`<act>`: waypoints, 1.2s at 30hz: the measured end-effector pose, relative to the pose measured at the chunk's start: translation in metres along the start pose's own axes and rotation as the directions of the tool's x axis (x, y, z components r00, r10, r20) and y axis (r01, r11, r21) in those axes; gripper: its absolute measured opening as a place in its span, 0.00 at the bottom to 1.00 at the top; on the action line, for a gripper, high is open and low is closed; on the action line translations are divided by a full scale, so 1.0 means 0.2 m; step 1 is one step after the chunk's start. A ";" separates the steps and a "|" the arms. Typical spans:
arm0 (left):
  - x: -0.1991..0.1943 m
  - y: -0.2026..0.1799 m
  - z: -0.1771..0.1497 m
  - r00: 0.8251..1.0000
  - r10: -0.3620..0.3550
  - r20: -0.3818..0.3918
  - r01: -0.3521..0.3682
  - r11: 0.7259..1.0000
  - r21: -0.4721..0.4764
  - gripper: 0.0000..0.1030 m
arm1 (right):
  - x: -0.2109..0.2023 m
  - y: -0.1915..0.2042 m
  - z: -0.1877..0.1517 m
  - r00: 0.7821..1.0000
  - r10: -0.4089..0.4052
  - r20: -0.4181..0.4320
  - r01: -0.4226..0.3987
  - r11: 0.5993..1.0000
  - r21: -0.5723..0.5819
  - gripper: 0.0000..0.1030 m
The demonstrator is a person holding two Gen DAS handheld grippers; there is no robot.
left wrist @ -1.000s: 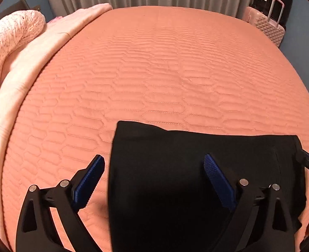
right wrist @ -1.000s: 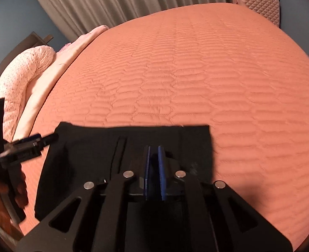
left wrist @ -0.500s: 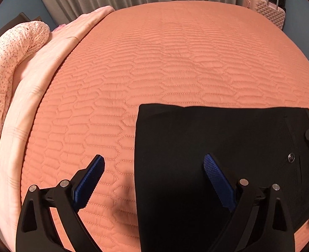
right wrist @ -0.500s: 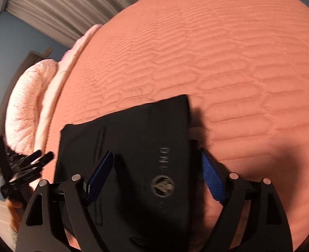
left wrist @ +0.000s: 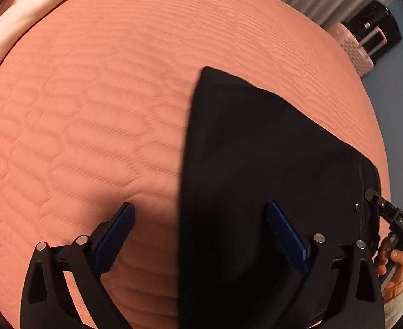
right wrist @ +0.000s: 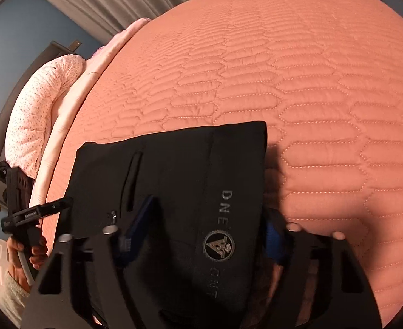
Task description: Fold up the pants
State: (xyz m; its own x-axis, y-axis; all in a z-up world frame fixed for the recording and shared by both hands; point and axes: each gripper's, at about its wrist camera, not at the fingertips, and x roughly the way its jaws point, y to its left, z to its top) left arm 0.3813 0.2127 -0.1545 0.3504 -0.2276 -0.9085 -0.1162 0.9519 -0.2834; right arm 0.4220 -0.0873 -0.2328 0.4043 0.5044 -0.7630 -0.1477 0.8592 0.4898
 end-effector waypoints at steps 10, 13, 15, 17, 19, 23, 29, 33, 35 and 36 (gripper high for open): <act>-0.17 -0.32 0.27 0.988 -0.040 0.150 0.025 0.995 0.101 0.08 | -0.22 0.15 0.13 0.979 -0.053 0.199 0.063 0.997 -0.044 0.26; -0.14 -0.42 0.37 0.989 -0.033 0.147 0.016 0.993 0.116 0.14 | -0.18 0.08 0.25 0.982 -0.094 0.161 0.101 0.994 -0.033 0.28; -0.02 -0.45 0.39 0.992 0.042 0.116 -0.056 0.990 0.126 0.36 | -0.08 -0.03 0.28 0.982 -0.176 0.068 0.177 0.984 -0.011 0.40; 0.10 -0.42 0.37 0.984 0.164 0.069 -0.171 0.979 0.113 0.48 | -0.07 -0.13 0.24 0.970 -0.239 0.041 0.237 0.971 0.034 0.47; 0.07 -0.35 0.31 0.989 0.118 0.086 -0.126 0.989 0.083 0.60 | -0.16 -0.17 0.15 0.982 -0.171 0.081 0.165 0.983 0.085 0.55; 0.03 -0.21 0.16 0.998 0.040 0.054 -0.044 0.997 0.064 0.74 | -0.13 -0.24 -0.02 1.000 -0.016 0.020 0.013 0.991 0.135 0.66; 0.06 -0.18 0.06 0.999 -0.049 0.018 0.046 0.991 0.125 0.74 | -0.03 -0.16 -0.10 0.998 0.043 0.048 -0.048 0.992 0.113 0.66; 0.10 -0.21 0.11 0.998 -0.061 0.014 0.059 0.991 0.120 0.27 | -0.02 -0.08 -0.09 0.997 -0.009 0.081 0.002 0.996 0.089 0.34; 0.08 -0.29 0.15 0.999 -0.037 0.027 0.034 0.992 0.121 0.08 | -0.08 -0.03 -0.04 0.992 -0.023 0.123 0.016 0.998 0.056 0.21; 0.07 -0.32 0.19 0.999 -0.025 0.045 0.018 0.991 0.135 0.07 | -0.11 0.01 -0.03 0.989 -0.037 0.142 0.033 0.999 0.034 0.19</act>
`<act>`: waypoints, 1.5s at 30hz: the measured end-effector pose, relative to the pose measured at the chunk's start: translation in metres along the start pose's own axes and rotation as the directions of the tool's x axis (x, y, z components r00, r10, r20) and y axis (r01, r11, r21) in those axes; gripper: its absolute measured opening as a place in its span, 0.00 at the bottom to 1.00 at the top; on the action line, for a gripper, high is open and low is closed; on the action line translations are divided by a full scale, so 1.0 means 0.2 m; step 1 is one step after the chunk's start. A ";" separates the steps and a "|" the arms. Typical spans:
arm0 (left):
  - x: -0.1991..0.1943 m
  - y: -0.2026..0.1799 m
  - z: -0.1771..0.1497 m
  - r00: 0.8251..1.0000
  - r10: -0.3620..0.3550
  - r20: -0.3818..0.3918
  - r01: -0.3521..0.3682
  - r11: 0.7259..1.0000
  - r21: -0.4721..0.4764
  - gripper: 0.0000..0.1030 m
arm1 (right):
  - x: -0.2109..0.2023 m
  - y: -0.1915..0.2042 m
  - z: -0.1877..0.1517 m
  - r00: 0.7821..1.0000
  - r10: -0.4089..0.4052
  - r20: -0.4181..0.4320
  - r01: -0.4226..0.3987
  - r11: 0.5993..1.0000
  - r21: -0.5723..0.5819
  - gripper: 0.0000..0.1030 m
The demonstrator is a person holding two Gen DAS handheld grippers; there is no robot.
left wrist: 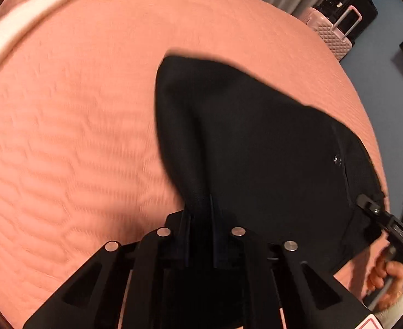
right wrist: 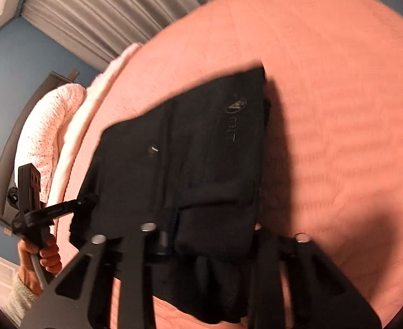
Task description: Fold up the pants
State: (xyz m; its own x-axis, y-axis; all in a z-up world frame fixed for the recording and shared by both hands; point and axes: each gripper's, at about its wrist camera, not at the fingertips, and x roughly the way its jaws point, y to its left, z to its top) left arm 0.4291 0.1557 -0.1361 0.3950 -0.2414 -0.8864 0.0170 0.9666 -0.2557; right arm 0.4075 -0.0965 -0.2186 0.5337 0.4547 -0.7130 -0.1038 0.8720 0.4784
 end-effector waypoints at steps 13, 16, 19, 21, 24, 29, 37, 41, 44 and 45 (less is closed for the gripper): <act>-0.15 0.15 -0.03 0.978 0.188 0.093 -0.179 0.979 -0.095 0.77 | -0.27 0.06 -0.04 0.955 -0.226 0.194 0.238 0.971 -0.039 0.48; -0.14 -0.01 0.11 0.982 0.150 0.111 -0.149 0.989 -0.019 0.77 | -0.15 0.29 0.14 0.968 -0.146 0.203 0.178 0.972 -0.151 0.43; 0.03 -0.24 0.26 0.993 0.083 0.084 -0.088 0.994 0.060 0.77 | 0.13 0.49 0.27 0.989 -0.088 0.118 0.113 0.967 -0.227 0.38; 0.15 -0.31 0.30 0.995 0.092 0.036 -0.095 0.990 0.101 0.77 | 0.39 0.59 0.33 0.999 -0.032 -0.002 0.031 0.972 -0.232 0.38; 0.40 -0.36 0.34 0.979 0.203 -0.026 -0.199 0.972 0.128 0.92 | 0.65 0.57 0.32 0.988 -0.111 -0.107 0.084 0.969 -0.234 0.35; 0.28 -0.14 0.31 0.962 0.267 0.060 -0.272 0.956 0.110 0.91 | 0.37 0.12 0.35 0.967 -0.251 0.033 0.252 0.968 -0.024 0.08; 0.21 0.00 0.05 0.974 0.216 0.065 -0.221 0.972 0.078 0.92 | 0.08 0.02 -0.09 0.982 -0.186 0.035 0.187 0.982 -0.022 0.05; -0.03 0.09 -0.13 0.978 0.187 0.097 -0.187 0.982 -0.004 0.92 | -0.11 0.05 -0.29 0.973 -0.220 0.072 0.222 0.975 -0.021 0.11; -0.02 0.13 -0.26 0.979 0.198 0.045 -0.199 0.980 0.000 0.93 | -0.09 -0.02 -0.46 0.975 -0.220 0.015 0.219 0.975 0.045 0.14; 0.02 0.15 -0.33 0.981 0.191 0.003 -0.191 0.981 -0.006 0.93 | -0.06 0.01 -0.44 0.970 -0.239 0.032 0.238 0.970 0.051 0.23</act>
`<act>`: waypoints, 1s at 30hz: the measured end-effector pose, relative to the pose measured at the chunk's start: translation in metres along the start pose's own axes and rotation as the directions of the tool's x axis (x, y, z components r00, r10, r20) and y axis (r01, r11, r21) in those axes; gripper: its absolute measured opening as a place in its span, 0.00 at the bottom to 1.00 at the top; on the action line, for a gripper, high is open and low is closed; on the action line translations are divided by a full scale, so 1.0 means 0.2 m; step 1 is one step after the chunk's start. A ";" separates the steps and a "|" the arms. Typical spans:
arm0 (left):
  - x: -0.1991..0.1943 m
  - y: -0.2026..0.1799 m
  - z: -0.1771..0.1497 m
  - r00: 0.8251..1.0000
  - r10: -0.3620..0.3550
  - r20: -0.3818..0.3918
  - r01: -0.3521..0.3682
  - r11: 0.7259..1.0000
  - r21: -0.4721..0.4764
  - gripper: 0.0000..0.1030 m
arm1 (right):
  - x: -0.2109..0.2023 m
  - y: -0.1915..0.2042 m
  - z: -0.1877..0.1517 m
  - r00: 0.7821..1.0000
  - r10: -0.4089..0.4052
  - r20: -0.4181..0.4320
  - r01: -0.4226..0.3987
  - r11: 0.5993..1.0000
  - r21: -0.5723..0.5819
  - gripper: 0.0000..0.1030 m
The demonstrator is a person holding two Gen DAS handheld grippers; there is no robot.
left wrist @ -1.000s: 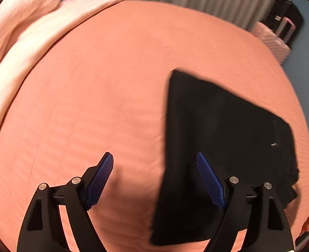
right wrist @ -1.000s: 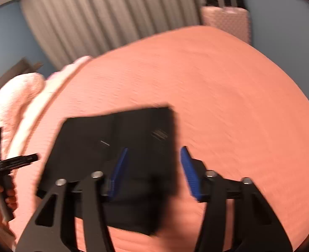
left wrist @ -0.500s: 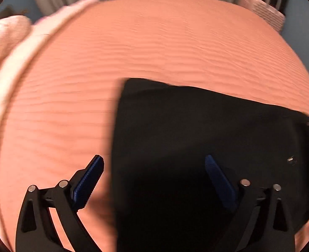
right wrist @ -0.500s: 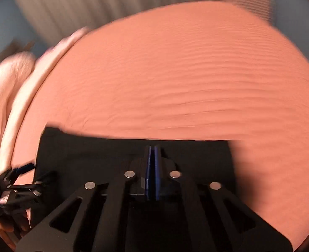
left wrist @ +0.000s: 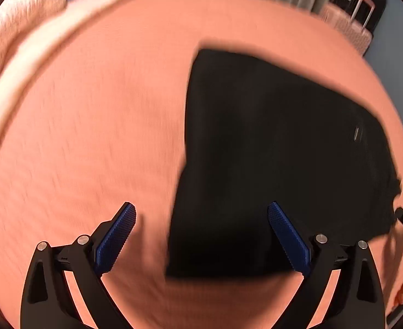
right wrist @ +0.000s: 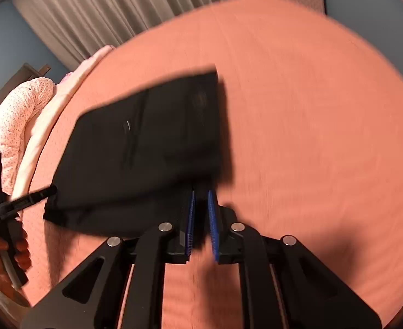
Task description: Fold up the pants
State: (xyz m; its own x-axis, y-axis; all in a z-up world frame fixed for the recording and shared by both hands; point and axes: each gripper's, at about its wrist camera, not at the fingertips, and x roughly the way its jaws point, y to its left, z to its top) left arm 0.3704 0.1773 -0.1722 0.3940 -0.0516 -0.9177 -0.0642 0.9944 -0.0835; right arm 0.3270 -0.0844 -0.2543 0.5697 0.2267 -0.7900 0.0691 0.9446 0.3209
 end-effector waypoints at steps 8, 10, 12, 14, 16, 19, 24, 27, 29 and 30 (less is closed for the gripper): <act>-0.09 -0.09 -0.32 0.991 0.130 0.040 -0.133 0.989 0.072 0.94 | -0.16 0.19 -0.16 0.998 -0.056 0.006 0.056 0.993 -0.104 0.52; -0.06 -0.17 -0.33 0.987 0.156 0.025 -0.158 0.981 0.115 0.94 | -0.09 0.21 -0.18 0.993 -0.099 -0.067 0.087 0.983 -0.163 0.53; -0.05 -0.26 -0.35 0.979 0.202 0.036 -0.205 0.965 0.166 0.94 | -0.08 0.24 -0.15 0.990 -0.099 -0.101 0.083 0.985 -0.152 0.53; -0.06 -0.31 -0.33 0.972 0.222 0.074 -0.233 0.950 0.207 0.94 | -0.14 0.23 -0.12 0.998 -0.030 -0.054 0.024 0.995 -0.098 0.54; -0.09 -0.32 -0.29 0.967 0.232 0.102 -0.250 0.939 0.236 0.94 | -0.16 0.19 -0.05 0.999 -0.027 -0.033 0.025 0.997 -0.067 0.64; -0.10 -0.31 -0.20 0.965 0.236 0.111 -0.257 0.935 0.245 0.94 | -0.15 0.11 0.06 0.999 -0.028 -0.021 0.028 0.999 -0.018 0.66; -0.06 -0.28 -0.10 0.962 0.241 0.128 -0.266 0.932 0.245 0.94 | -0.15 0.09 0.12 1.000 -0.031 0.003 0.031 0.999 0.013 0.77; -0.07 -0.30 -0.13 0.966 0.233 0.116 -0.255 0.938 0.235 0.94 | -0.17 0.10 0.11 0.999 -0.032 -0.009 0.032 0.999 0.004 0.77; -0.07 -0.32 -0.10 0.966 0.236 0.108 -0.255 0.939 0.230 0.94 | -0.15 0.12 0.11 0.999 -0.032 -0.014 0.032 0.999 -0.013 0.79; -0.05 -0.30 -0.08 0.966 0.236 0.105 -0.255 0.940 0.228 0.94 | -0.13 0.14 0.12 0.999 -0.037 -0.013 0.037 0.999 -0.025 0.81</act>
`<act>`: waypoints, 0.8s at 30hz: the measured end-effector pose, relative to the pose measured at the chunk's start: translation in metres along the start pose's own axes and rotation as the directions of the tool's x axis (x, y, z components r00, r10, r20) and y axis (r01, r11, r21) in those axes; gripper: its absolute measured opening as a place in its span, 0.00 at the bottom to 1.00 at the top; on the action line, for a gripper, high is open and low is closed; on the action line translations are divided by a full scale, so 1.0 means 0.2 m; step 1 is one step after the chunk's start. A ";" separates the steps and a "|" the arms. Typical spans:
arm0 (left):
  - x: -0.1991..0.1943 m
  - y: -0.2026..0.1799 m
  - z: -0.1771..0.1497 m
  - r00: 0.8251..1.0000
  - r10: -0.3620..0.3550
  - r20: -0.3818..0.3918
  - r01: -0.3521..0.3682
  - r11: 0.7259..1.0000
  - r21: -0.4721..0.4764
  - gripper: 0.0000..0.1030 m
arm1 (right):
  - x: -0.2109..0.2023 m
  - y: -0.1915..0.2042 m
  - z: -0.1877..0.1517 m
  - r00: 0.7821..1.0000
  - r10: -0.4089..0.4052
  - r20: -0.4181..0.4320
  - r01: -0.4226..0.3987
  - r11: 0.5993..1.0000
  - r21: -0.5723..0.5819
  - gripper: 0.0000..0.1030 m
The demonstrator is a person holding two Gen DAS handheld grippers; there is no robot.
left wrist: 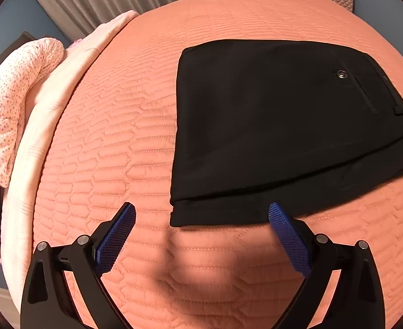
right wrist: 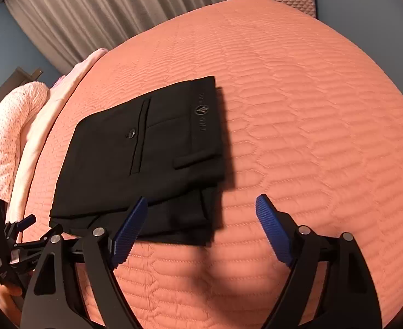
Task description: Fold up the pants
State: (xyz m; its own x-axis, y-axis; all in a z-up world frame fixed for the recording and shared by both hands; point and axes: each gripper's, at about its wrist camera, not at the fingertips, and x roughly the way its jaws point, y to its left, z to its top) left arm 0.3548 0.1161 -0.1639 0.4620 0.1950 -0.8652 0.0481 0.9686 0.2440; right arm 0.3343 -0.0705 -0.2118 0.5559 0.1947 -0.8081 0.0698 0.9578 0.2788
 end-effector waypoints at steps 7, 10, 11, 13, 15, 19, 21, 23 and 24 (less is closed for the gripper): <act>0.09 0.10 0.10 0.997 -0.076 -0.010 0.076 0.995 -0.066 0.94 | 0.17 -0.01 0.06 0.999 0.005 -0.044 -0.005 1.000 0.008 0.89; 0.24 0.21 0.16 0.972 -0.229 -0.059 0.215 0.959 -0.185 0.95 | 0.26 -0.06 0.06 0.995 0.060 -0.084 -0.053 0.995 0.090 0.89; 0.30 0.24 0.17 0.955 -0.286 -0.077 0.262 0.937 -0.229 0.95 | 0.29 -0.07 0.06 0.993 0.073 -0.087 -0.063 0.992 0.109 0.93; 0.38 0.30 0.18 0.925 -0.372 -0.082 0.332 0.893 -0.305 0.95 | 0.30 -0.05 0.05 0.995 0.076 -0.063 -0.069 0.992 0.105 0.96; 0.38 0.30 0.19 0.926 -0.373 -0.066 0.340 0.896 -0.285 0.95 | 0.30 -0.02 0.05 0.996 0.076 -0.055 -0.071 0.993 0.091 0.96; 0.31 0.34 0.19 0.945 -0.327 -0.014 0.307 0.900 -0.309 0.95 | 0.30 0.02 0.02 0.978 0.196 -0.067 -0.188 0.976 0.108 0.96; 0.30 0.35 0.19 0.964 -0.266 0.007 0.256 0.917 -0.305 0.95 | 0.32 0.04 0.01 0.982 0.176 -0.071 -0.170 0.982 0.081 0.96; 0.38 0.34 0.20 0.955 -0.294 -0.034 0.270 0.914 -0.303 0.95 | 0.32 0.05 0.02 0.982 0.174 -0.068 -0.168 0.982 0.084 0.96; 0.42 0.35 0.20 0.945 -0.323 -0.042 0.292 0.897 -0.330 0.95 | 0.32 0.05 0.02 0.981 0.180 -0.067 -0.173 0.980 0.097 0.96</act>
State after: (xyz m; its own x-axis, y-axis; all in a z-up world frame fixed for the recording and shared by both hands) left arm 0.4315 0.1942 -0.2015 0.3841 -0.1224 -0.9151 -0.1141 0.9773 -0.1786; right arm 0.3733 -0.0501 -0.2585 0.5026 0.3774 -0.7778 0.0526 0.8847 0.4632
